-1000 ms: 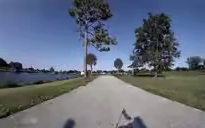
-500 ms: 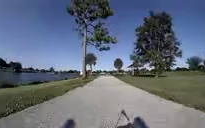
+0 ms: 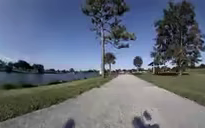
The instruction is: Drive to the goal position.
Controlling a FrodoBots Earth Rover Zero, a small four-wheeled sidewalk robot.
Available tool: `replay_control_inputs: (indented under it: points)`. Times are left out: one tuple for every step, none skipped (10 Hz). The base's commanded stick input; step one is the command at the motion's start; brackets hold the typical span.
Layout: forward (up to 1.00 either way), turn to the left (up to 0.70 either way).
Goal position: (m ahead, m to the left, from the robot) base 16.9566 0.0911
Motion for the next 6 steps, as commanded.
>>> replay_control_inputs:
  points:
    - [0.85, 0.0]
    - [0.85, 0.0]
    - [0.85, 0.0]
    - [0.85, 0.0]
    - [0.85, 0.0]
    - [0.85, 0.0]
